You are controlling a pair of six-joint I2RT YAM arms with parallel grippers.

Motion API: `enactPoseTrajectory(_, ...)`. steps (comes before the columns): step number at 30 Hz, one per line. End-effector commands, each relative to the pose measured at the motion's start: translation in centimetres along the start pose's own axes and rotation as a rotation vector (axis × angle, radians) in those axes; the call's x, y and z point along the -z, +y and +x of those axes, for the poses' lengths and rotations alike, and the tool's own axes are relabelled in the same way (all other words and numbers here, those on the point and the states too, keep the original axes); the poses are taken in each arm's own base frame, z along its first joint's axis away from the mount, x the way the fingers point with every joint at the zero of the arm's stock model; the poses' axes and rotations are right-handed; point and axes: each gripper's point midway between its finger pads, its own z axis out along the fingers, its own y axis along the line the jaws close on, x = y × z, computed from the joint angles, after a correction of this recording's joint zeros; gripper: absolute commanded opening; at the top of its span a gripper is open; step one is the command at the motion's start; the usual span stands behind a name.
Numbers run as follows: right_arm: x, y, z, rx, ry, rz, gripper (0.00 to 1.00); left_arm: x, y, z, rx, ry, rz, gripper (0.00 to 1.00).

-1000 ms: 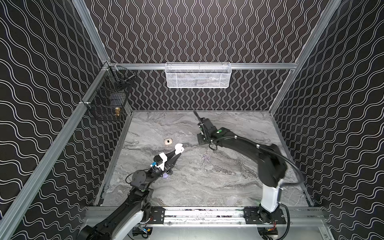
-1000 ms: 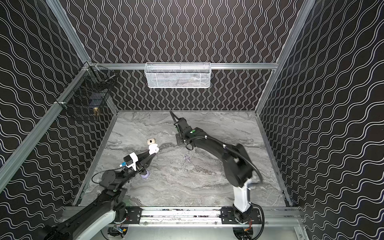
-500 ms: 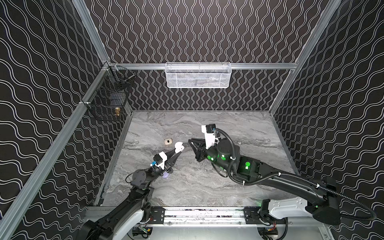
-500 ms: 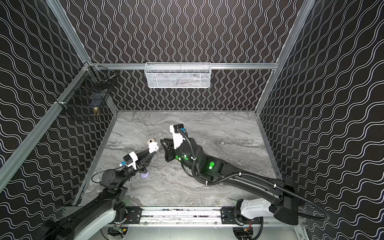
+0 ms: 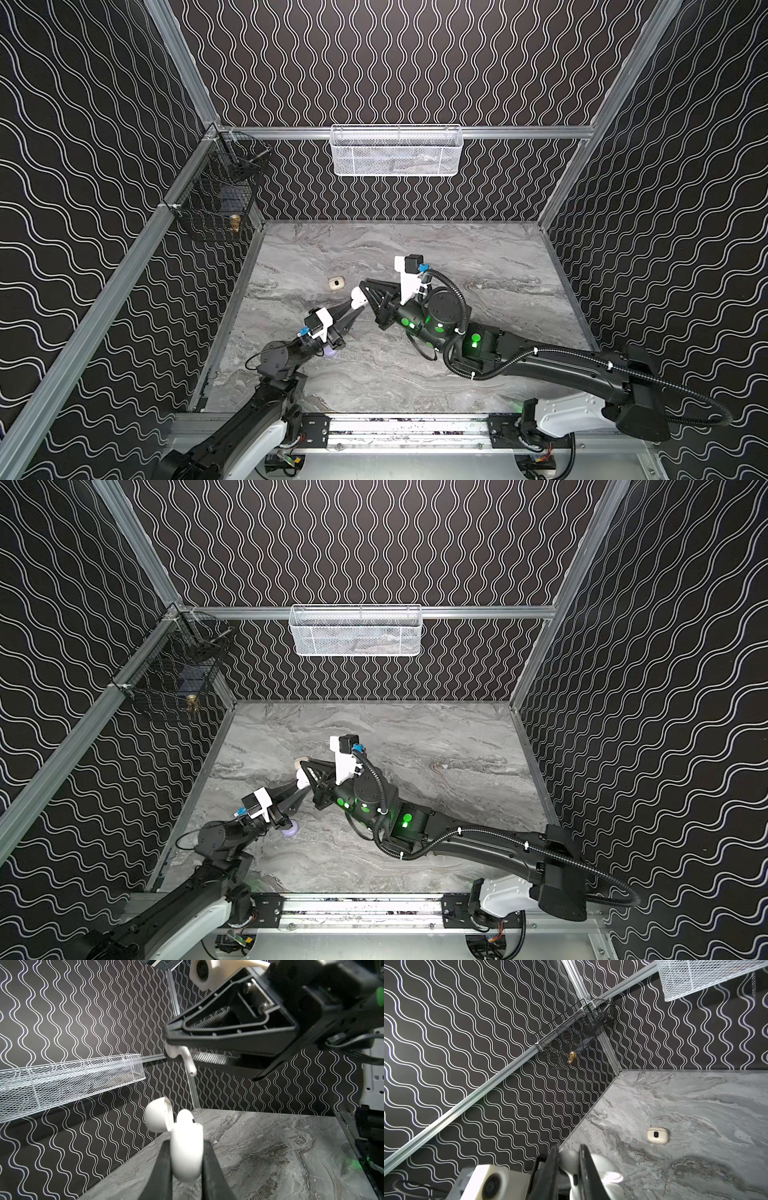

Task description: Insert the wireless bluetooth earbuds into the charging case

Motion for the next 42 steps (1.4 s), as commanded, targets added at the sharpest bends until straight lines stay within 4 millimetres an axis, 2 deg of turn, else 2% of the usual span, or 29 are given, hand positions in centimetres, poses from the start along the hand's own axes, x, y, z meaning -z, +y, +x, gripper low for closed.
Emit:
enactPoseTrajectory(1,0.0,0.2,-1.2,-0.013,-0.076,0.008,0.08,0.0,-0.2,-1.1,-0.009,-0.038,0.012,0.00)
enactPoseTrajectory(25,-1.3,-0.6,2.3,0.026,-0.015,0.052,0.08,0.3,0.4,-1.9,-0.006,-0.061,-0.032,0.00)
enactPoseTrajectory(39,-1.2,-0.3,3.5,0.050,0.020,0.029,0.09,0.2,0.8,-2.0,-0.004,-0.055,-0.051,0.00)
enactPoseTrajectory(42,-0.8,-0.4,4.0,0.063,0.022,0.004,0.12,0.1,0.6,-2.2,0.000,-0.061,-0.035,0.00)
